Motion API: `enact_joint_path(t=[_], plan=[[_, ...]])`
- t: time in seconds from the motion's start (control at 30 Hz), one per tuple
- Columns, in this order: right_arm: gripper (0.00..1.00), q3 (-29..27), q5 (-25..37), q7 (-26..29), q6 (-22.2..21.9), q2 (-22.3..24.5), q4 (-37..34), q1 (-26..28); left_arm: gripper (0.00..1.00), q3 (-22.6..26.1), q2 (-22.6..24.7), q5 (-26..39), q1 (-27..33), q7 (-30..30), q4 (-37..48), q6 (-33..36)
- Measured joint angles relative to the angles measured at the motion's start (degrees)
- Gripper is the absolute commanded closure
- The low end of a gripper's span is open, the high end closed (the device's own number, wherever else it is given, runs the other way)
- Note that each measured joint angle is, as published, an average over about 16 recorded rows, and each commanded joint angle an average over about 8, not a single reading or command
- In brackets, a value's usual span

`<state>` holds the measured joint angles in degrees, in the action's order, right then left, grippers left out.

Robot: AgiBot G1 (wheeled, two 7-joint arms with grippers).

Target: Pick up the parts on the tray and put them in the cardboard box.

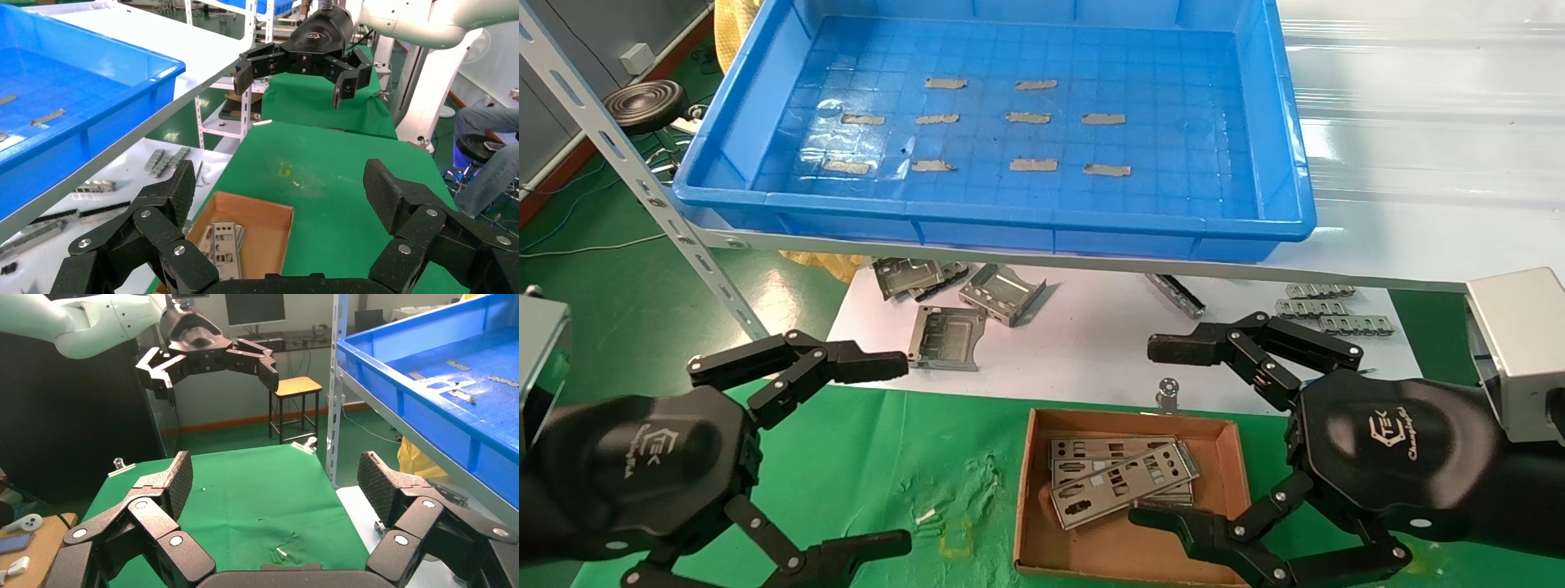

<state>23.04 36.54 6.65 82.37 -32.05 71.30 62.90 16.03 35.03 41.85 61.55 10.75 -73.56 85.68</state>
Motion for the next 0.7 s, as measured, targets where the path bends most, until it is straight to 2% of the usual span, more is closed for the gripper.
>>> enact_joint_path(t=[0.7], plan=[[0.0, 0.0, 0.01, 0.0, 0.0, 0.0, 0.0, 0.0, 0.0, 0.07, 0.05, 0.02, 0.05, 0.0, 0.06, -0.02]])
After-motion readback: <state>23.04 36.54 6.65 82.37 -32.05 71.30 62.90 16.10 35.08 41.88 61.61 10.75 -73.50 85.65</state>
